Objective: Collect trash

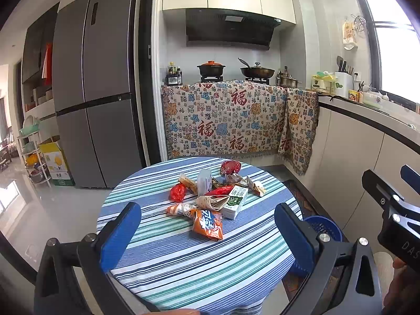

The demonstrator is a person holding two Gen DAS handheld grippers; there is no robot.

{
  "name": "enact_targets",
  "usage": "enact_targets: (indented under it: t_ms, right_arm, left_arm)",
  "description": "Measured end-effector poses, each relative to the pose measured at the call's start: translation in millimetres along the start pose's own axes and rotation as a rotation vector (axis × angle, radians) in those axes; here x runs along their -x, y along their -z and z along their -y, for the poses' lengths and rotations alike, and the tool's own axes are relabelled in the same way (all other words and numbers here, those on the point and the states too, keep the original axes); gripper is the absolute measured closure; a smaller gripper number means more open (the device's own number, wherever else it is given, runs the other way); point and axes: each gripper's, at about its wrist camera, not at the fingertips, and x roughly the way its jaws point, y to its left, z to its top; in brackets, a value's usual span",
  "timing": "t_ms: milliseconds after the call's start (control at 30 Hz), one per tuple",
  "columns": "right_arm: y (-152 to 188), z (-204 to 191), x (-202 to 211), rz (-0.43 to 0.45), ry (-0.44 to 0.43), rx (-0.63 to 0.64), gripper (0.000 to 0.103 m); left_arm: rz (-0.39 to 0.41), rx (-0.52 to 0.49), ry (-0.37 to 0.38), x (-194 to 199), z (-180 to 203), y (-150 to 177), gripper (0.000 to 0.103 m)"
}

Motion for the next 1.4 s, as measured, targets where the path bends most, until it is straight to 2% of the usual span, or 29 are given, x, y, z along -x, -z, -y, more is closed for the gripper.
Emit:
enact_targets:
  t_ms: [567,667,800,900,1067,1200,1300,1400]
  right_arm:
    - [7,0,-13,-0.013,0.010,-0.003,0.000]
    - [10,2,-20,-0.023,0.009,-0.009,0.000]
    - [18,3,-36,-0.045,0.003,-0.016,0.000]
    - [25,2,-54,-0.065,-0.007,-0.014,0.000]
    - [46,-6,-97,-0.123,-0.037,-0.002,0.000]
    - [73,-13,-141,-0.224,-0.066,0.019,0.000]
    - [94,-15,-172,-0.310,-0.072,0.031,0.000]
    - [109,-13,-190,-0.360,-0.064,0.027,0.000]
  left_arm:
    - [-0.046,0.030,-0.008,-18,-11,2,0.000]
    - [-0.070,0.045,-0.015,-30,-17,7,0.000]
    - [-0.117,0.016,-0.037,-53,-21,21,0.000]
    - [-0.175,0.039,-0.016,-77,-27,35,0.000]
    - [-0.276,0.097,0.046,-121,-36,64,0.000]
    - [-0.361,0.126,0.083,-159,-35,83,0.000]
    - [-0.396,0.148,0.098,-183,-35,87,0.000]
    - [-0.408,0.159,0.103,-207,-32,84,0.000]
